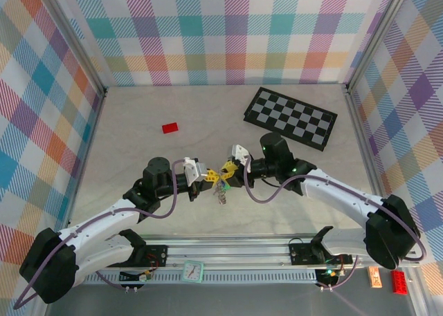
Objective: Put the keys on the keyring
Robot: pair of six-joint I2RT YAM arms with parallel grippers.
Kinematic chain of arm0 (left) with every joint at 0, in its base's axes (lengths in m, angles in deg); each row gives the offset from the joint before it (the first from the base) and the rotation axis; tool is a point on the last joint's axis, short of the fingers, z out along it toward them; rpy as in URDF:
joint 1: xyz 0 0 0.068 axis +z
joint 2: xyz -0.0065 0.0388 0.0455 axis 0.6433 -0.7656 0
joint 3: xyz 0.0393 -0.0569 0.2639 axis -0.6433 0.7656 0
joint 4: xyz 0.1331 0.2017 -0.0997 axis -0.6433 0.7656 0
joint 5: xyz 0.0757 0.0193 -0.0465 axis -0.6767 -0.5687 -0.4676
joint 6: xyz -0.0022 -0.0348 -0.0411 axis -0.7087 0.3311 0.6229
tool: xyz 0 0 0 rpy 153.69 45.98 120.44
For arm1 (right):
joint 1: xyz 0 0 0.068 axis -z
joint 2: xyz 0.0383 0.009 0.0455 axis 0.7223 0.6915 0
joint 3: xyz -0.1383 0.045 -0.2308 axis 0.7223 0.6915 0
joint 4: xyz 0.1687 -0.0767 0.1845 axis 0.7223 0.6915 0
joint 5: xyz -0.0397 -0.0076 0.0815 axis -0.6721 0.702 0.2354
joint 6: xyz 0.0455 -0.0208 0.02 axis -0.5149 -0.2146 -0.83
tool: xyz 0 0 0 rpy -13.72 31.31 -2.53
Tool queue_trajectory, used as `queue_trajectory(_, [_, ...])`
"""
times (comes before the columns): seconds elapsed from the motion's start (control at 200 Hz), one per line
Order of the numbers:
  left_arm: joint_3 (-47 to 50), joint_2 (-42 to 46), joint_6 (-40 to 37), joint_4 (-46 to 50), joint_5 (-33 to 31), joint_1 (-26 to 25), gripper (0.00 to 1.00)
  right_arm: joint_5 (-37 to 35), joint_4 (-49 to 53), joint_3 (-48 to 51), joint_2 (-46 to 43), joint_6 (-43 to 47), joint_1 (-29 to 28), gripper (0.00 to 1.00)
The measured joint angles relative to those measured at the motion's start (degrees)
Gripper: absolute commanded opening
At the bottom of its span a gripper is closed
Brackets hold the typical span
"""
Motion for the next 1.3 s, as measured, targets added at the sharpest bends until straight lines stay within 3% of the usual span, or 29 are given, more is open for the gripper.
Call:
queue_trajectory(0.215, [0.26,-0.50,0.70,-1.05,0.13,0.00,0.00,1.60,-1.62,0.02,0.85,1.68,0.00,0.11])
queue_trajectory(0.305, [0.33,-0.59,0.96,-1.14,0.04,0.02,0.00,2.73,-1.70,0.02,1.27,2.47,0.11,0.00])
queue_trajectory(0.355, [0.46,-0.59,1.14,-1.11,-0.07,0.02,0.00,3.26,-1.46,0.02,1.46,3.15,0.22,0.00])
queue_trajectory(0.445, [0.61,-0.59,0.83,-0.94,-0.11,0.00,0.21,3.56,-0.24,-0.17,1.49,4.79,0.26,0.00])
queue_trajectory(0.53, [0.59,-0.39,0.92,-0.76,-0.57,0.00,0.25,3.45,3.02,-1.29,1.49,6.80,0.26,0.00])
queue_trajectory(0.76, [-1.99,0.13,-1.97,6.64,-2.25,0.00,0.20,1.05,15.41,-8.52,2.08,13.99,0.17,0.00])
queue_trajectory(1.13, [-4.11,0.07,-3.78,11.10,-2.43,0.00,0.24,-4.37,28.74,-15.89,4.81,22.56,-2.56,0.00])
queue_trajectory(1.3, [-5.09,-0.55,-4.20,12.02,-1.51,-0.04,0.16,-6.95,31.52,-18.56,6.62,25.09,-4.39,0.00])
